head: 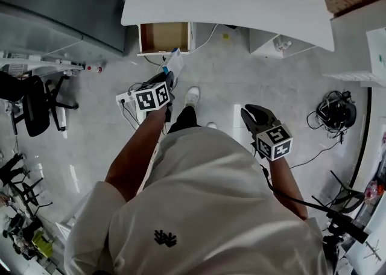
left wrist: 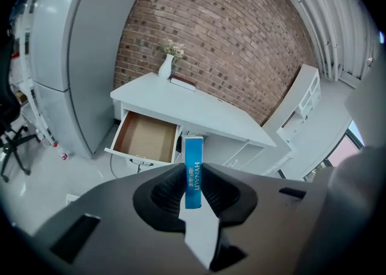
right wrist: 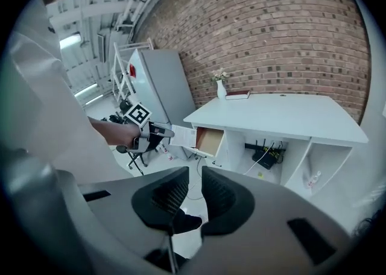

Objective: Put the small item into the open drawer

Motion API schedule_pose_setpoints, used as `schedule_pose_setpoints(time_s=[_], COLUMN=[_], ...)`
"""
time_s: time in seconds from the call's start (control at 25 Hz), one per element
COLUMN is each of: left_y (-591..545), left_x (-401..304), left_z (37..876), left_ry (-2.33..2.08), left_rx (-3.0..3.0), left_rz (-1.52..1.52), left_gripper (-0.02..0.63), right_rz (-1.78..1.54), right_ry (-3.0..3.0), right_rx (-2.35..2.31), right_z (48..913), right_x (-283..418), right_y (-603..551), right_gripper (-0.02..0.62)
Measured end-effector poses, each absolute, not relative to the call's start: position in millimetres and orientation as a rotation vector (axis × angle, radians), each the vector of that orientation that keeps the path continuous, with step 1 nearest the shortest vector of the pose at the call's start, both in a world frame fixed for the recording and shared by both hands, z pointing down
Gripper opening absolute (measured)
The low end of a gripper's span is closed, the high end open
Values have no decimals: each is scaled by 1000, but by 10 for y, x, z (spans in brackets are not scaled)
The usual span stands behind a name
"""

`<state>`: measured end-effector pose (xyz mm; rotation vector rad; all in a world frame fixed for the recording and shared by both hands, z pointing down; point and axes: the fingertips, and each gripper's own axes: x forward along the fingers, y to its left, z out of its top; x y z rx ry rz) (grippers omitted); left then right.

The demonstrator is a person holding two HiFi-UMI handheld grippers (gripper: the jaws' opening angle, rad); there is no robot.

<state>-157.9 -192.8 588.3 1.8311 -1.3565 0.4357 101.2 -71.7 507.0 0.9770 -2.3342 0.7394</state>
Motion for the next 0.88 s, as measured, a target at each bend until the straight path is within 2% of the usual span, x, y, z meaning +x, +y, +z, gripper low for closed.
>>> schedule_pose_setpoints(time_s=[0.28, 0.88], left_y=[-2820, -3980], left_x=[-1819, -1762], left_z=[6390, 7430], left_ry=[-1329, -1258], left_rx=[1799, 1715], left_rz=[514, 691], left_gripper=[86, 86], right_rz=[803, 951], right_ry=[-2250, -2038], right_rx=[1070, 1314], right_z=[5172, 5332], right_x=[823, 994], right_y=[-1336, -1833], right_gripper=[89, 89])
